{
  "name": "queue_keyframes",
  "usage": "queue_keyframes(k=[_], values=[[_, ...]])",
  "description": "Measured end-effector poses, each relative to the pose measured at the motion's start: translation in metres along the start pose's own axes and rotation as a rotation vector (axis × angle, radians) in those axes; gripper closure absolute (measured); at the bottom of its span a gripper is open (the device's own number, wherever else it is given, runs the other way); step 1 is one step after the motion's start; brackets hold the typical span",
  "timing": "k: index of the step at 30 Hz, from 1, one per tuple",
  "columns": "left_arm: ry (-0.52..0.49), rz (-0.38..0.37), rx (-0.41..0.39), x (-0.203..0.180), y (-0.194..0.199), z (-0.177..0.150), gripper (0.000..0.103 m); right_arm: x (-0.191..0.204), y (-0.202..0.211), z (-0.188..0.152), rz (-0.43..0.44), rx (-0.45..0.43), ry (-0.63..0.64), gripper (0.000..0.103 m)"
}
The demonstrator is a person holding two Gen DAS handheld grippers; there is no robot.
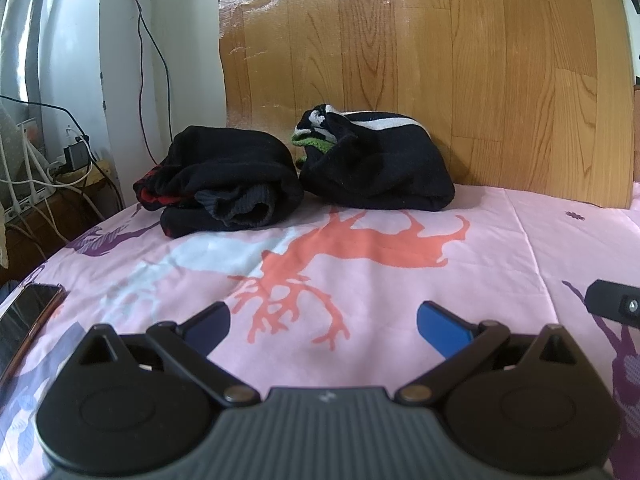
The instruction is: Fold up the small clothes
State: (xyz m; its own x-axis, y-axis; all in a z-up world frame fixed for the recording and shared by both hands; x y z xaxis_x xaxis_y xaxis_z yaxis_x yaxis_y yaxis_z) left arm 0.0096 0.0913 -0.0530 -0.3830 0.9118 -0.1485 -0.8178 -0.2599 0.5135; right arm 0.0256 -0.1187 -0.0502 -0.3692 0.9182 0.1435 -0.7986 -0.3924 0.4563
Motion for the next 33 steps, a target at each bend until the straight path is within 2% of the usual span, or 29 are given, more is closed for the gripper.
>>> queue_keyframes(k=[33], values=[[-0.003, 0.020, 0.004, 0.0009, -0.0006, -0.0013, 0.000, -0.0003, -0.0013, 0.0002, 0.021, 0.002, -0.002, 0.012]])
Point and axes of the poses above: each gripper's, at about its wrist camera, not at the fingertips, and y roughly against the way its jaws point, x to its left, z to its top, the point moved 9 cm from there along -y, roughly the way its jaws point, and after that the axes turned 14 degrees about y, right-handed, at the moved point
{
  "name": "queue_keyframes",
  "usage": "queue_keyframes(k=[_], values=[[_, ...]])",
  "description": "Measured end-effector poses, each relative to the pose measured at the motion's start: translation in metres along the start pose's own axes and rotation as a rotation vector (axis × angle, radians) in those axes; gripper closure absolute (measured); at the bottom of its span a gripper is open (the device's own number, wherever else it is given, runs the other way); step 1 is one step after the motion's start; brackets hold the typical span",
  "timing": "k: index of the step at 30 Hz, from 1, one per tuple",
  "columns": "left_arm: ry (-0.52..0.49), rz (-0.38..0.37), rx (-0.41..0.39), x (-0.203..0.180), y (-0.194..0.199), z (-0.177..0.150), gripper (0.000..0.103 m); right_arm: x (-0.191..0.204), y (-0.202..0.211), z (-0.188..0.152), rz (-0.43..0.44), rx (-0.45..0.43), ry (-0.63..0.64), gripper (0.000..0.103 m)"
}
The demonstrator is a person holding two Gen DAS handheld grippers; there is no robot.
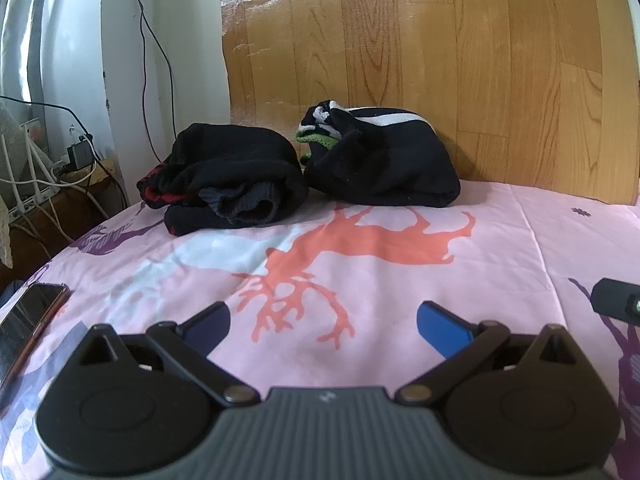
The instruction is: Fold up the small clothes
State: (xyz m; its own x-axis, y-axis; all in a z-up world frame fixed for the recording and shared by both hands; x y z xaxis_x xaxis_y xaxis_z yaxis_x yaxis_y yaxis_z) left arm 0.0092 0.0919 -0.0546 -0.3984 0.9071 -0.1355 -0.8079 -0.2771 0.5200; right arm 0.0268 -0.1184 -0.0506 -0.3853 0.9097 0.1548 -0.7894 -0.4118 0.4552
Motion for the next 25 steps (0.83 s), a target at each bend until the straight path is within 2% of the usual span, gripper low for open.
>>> queue_keyframes(k=[25], values=[[-0.012, -0.001, -0.020, -0.0009, 0.0012, 0.0014, 0.000, 0.0003, -0.0004, 0.0003, 0.001, 0.002, 0.004, 0.012]])
Point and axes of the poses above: each gripper's, at about its wrist camera, not at the fingertips, and y roughly against the way its jaws point, x to its left, z to its top, the point moved 9 cm from there along -y, roughly the way its jaws point, and after that the axes turned 14 degrees about y, right-handed, at the moved point
